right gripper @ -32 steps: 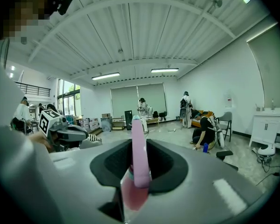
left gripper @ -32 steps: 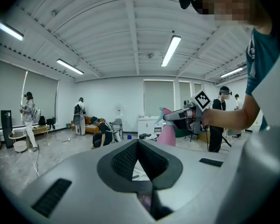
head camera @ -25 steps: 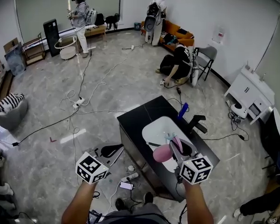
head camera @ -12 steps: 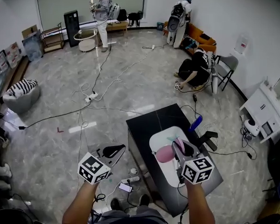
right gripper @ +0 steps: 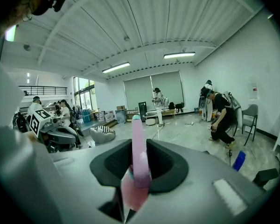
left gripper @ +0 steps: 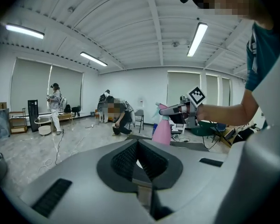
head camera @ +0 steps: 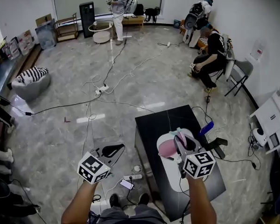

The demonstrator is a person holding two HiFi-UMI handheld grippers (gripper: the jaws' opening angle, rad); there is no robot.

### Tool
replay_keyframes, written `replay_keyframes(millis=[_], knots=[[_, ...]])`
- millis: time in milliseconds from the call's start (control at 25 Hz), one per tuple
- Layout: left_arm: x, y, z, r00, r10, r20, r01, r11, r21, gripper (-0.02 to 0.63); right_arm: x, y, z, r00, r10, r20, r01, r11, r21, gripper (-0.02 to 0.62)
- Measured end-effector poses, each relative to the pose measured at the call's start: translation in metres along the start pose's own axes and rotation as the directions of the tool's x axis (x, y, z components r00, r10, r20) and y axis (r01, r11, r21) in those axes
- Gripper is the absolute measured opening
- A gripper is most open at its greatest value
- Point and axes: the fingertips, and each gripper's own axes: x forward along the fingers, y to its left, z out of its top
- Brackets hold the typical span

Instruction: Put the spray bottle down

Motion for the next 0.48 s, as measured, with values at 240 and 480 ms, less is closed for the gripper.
replay_keyframes(millis=[240,480], knots=[[-0.012,0.007,-0.044,0.998,0.033,-0.058,-0.036,0.998,-0.057,0.006,0.036,0.006,-0.03,0.998,0.046,-0.046,-0.046,0.999,0.007,0.097],[-0.02,0.013,-0.084,0.993,0.049,-0.104,-0.061,0.991,-0.121,0.005,0.067,0.006,-0.053,0.994,0.065,-0.085,-0.064,0.998,0.017,0.097]])
